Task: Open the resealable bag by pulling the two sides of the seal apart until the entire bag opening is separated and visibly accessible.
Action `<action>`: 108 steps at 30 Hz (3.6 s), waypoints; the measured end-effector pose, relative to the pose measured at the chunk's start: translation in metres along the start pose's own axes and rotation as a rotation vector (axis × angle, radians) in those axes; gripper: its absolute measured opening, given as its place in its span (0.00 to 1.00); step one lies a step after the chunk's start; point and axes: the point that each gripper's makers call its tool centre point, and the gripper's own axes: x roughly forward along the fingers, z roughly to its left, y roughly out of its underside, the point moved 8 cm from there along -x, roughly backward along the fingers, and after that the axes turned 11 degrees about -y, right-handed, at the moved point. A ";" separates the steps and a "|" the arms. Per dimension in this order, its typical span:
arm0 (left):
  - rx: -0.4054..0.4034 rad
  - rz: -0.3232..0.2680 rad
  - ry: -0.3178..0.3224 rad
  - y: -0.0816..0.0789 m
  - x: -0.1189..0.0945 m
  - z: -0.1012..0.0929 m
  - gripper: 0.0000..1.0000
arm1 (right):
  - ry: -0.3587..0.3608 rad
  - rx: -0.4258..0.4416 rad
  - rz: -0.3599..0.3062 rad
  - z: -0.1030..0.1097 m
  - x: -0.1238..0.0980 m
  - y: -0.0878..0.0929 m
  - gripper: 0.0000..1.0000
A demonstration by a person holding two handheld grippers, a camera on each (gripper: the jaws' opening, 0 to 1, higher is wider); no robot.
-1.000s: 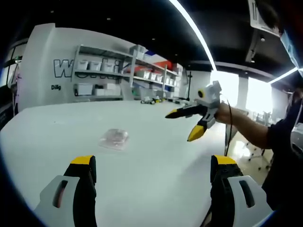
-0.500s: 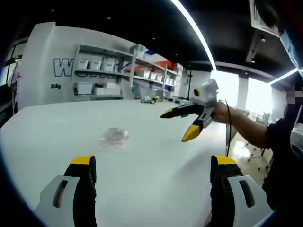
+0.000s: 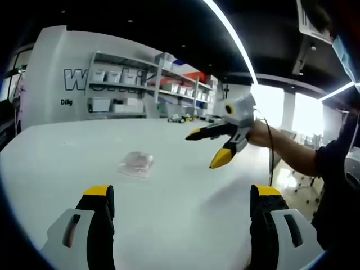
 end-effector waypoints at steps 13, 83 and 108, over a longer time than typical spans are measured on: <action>-0.004 0.002 -0.006 0.002 0.002 0.003 1.00 | -0.010 -0.004 0.004 -0.007 0.016 -0.002 0.95; -0.018 0.013 -0.004 0.009 0.010 0.011 0.99 | -0.024 -0.039 0.034 -0.029 0.058 -0.008 0.89; -0.025 0.018 -0.006 0.011 0.011 0.014 0.99 | -0.020 -0.051 0.041 -0.039 0.069 -0.013 0.86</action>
